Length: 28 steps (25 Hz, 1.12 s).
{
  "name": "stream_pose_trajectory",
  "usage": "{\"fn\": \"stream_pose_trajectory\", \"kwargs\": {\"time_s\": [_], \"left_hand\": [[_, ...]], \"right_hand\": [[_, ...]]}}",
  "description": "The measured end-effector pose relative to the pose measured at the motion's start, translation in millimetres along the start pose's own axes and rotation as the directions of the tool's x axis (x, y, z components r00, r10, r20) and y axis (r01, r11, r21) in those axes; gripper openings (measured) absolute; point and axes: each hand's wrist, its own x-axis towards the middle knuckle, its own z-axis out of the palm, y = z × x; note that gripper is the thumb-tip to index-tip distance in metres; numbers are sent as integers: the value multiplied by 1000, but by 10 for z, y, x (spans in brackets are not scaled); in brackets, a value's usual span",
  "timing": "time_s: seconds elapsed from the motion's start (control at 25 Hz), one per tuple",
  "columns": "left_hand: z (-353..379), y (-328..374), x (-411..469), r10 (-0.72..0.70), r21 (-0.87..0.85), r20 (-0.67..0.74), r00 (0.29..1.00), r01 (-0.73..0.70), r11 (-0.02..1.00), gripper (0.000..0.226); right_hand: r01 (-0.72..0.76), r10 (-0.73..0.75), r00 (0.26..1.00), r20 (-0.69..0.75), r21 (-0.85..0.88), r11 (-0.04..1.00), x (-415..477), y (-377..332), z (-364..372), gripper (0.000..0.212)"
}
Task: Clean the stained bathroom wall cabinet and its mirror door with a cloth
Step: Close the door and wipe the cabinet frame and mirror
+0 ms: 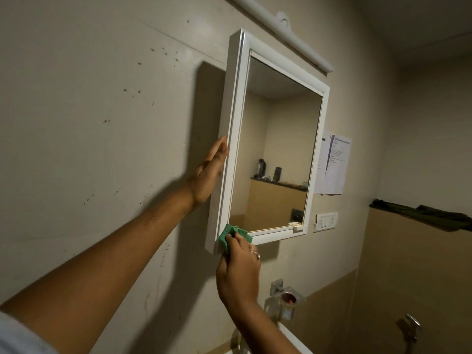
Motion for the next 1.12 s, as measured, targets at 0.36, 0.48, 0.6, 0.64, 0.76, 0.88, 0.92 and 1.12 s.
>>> {"fn": "stream_pose_trajectory", "kwargs": {"time_s": [0.36,0.48,0.6,0.64,0.76,0.88,0.92,1.12], "left_hand": [[150,236,-117,-117,36,-93,989,120,992,90],[176,264,-242,-164,23,-125,978,168,985,97],[267,297,-481,-191,72,-160,968,205,976,79],[309,318,-589,-203,87,-149,968,217,972,70],[397,445,-963,-253,108,-62,966,258,960,41],[402,580,-1336,-295,133,-28,955,296,946,28],[377,628,-1446,-300,154,-42,953,303,940,26],[19,851,-1923,-308,205,-238,921,358,911,9]], "right_hand": [[-436,46,832,553,600,671,313,29,-1029,23],[-492,87,830,551,650,579,390,34,-1340,23],[-491,70,830,553,666,562,395,20,-1539,21],[-486,55,829,556,670,562,380,19,-1596,20],[-447,-17,834,552,693,567,309,-44,-1738,16],[-423,-58,830,554,695,582,178,-201,-1753,21],[-420,-65,827,559,690,589,113,-276,-1747,22],[-435,-134,792,596,704,561,-254,-724,-1725,35]]}}
